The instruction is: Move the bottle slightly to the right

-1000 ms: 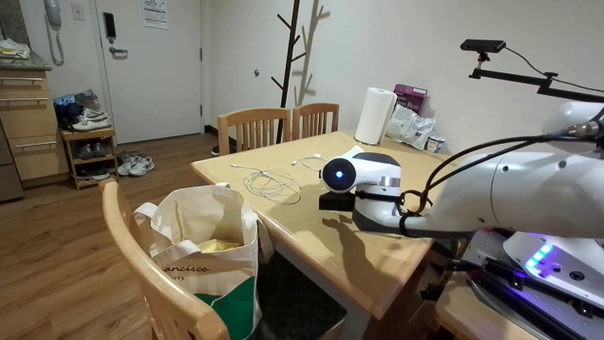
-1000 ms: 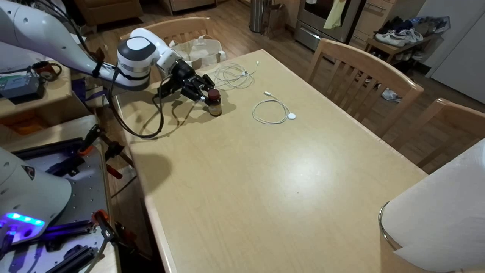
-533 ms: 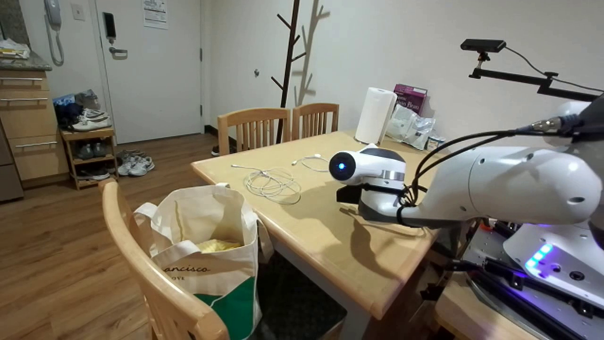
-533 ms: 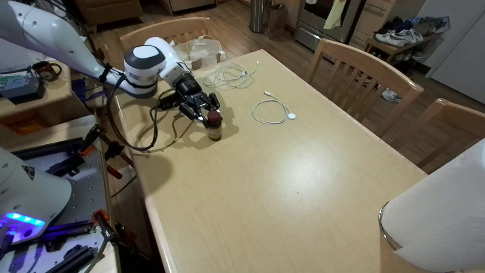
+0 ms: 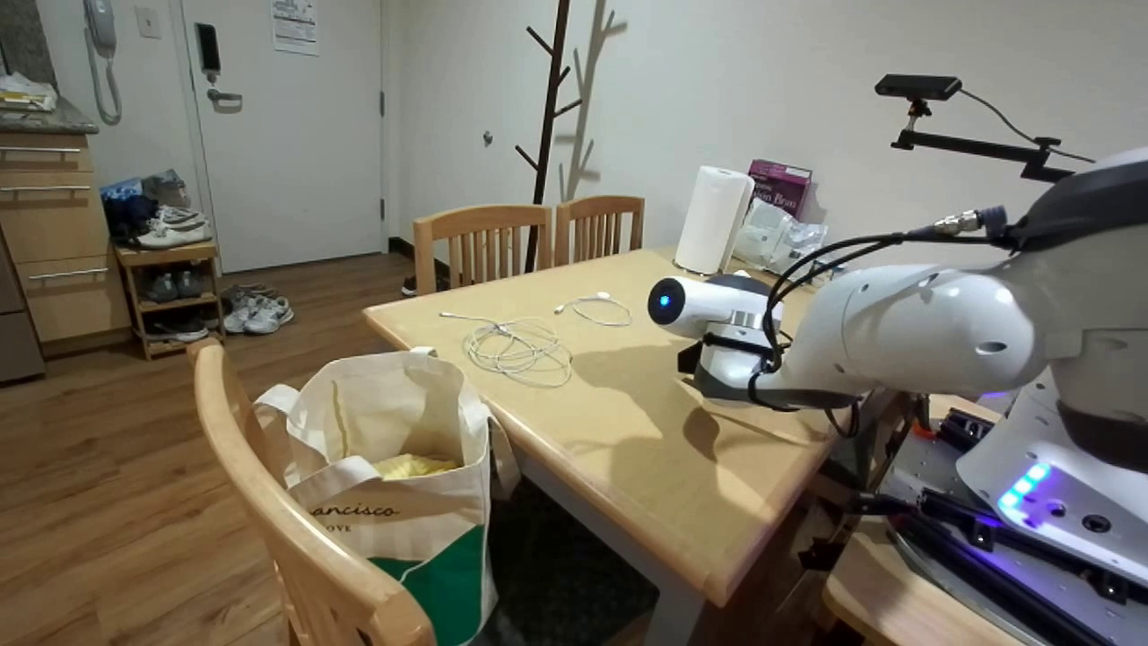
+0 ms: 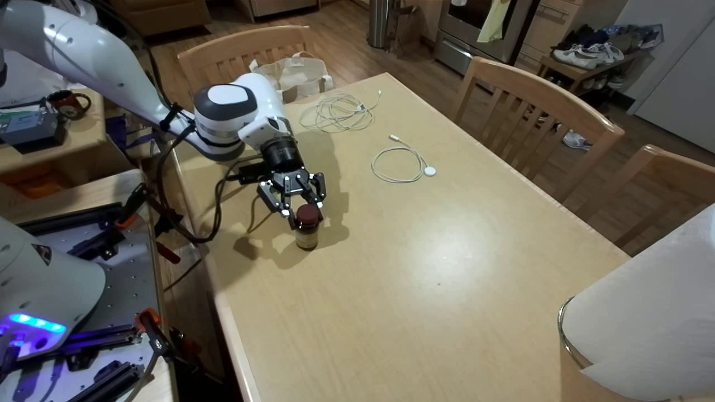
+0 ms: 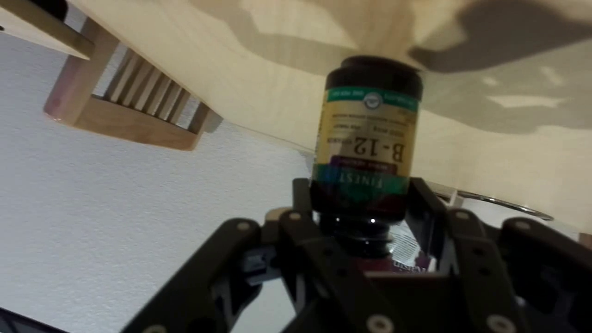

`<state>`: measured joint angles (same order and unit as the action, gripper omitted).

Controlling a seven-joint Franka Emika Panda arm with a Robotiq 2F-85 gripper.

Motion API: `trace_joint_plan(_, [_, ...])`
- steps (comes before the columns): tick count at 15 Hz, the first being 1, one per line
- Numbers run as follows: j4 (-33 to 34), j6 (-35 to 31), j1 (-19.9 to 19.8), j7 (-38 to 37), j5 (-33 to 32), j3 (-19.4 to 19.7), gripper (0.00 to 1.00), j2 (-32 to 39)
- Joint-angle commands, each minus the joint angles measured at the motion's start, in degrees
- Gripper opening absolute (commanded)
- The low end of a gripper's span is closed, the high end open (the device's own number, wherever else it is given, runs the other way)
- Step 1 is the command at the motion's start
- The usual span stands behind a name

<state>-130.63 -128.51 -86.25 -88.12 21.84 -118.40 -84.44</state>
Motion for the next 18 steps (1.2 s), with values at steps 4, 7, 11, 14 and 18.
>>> trace_joint_plan(4, [-2.9, 3.9, -2.2, -0.3, 5.3, -1.2, 0.28, 1.9])
trace_joint_plan(7, [-2.8, 3.2, -0.6, -1.2, 7.8, -1.2, 0.28, 3.0])
trace_joint_plan(11, [-3.1, 2.4, 2.8, -1.1, 8.9, -1.0, 0.44, 3.4])
trace_joint_plan(14, [-3.4, 2.2, 5.3, -0.7, 10.8, -1.5, 0.84, 4.0])
trace_joint_plan(18, [-3.5, 0.9, 7.7, 0.9, 16.3, -3.0, 1.0, 4.8])
